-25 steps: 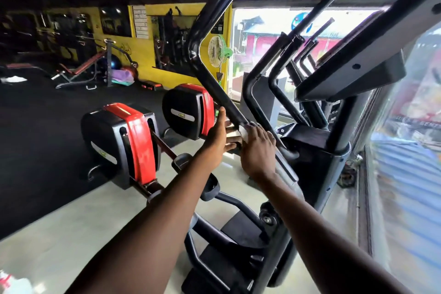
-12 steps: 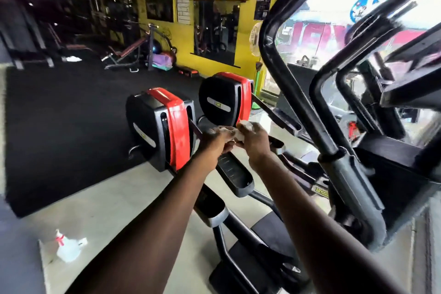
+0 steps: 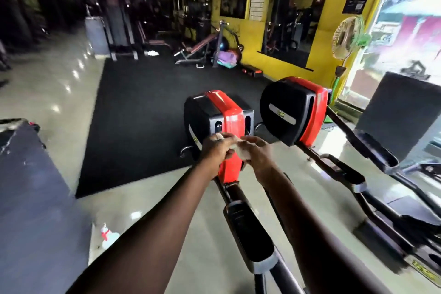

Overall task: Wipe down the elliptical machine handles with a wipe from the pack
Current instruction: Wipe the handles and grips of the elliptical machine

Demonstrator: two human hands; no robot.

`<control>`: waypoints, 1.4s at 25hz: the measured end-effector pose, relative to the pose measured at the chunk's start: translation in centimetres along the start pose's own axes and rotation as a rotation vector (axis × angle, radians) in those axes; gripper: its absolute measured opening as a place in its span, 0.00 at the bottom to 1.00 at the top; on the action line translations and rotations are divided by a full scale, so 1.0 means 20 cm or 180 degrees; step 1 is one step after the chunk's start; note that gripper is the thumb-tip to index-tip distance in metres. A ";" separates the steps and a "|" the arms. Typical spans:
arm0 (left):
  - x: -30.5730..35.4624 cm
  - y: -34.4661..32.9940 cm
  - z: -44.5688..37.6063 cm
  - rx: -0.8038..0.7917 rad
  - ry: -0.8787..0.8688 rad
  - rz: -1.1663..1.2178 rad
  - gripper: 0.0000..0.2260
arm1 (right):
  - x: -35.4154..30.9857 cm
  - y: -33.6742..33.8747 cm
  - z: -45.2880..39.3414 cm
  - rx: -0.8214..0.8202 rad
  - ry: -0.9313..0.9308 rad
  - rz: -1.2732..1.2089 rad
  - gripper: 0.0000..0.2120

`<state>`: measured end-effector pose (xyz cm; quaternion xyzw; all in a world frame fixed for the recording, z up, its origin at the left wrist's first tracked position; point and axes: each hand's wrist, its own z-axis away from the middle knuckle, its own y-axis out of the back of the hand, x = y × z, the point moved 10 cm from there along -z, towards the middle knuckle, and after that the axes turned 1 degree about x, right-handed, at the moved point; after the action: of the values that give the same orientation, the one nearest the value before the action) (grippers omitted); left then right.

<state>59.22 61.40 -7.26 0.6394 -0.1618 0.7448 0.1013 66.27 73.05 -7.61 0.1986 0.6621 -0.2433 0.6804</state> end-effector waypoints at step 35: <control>0.57 1.66 -4.56 0.0853 0.0226 0.0068 0.10 | 0.18 -2.90 -4.27 -0.1272 -0.0369 -0.0247 0.01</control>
<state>-38.33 63.72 -11.53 0.6188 -0.0640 0.7829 0.0127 -36.85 76.93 -12.02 0.0197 0.6641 -0.1442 0.7334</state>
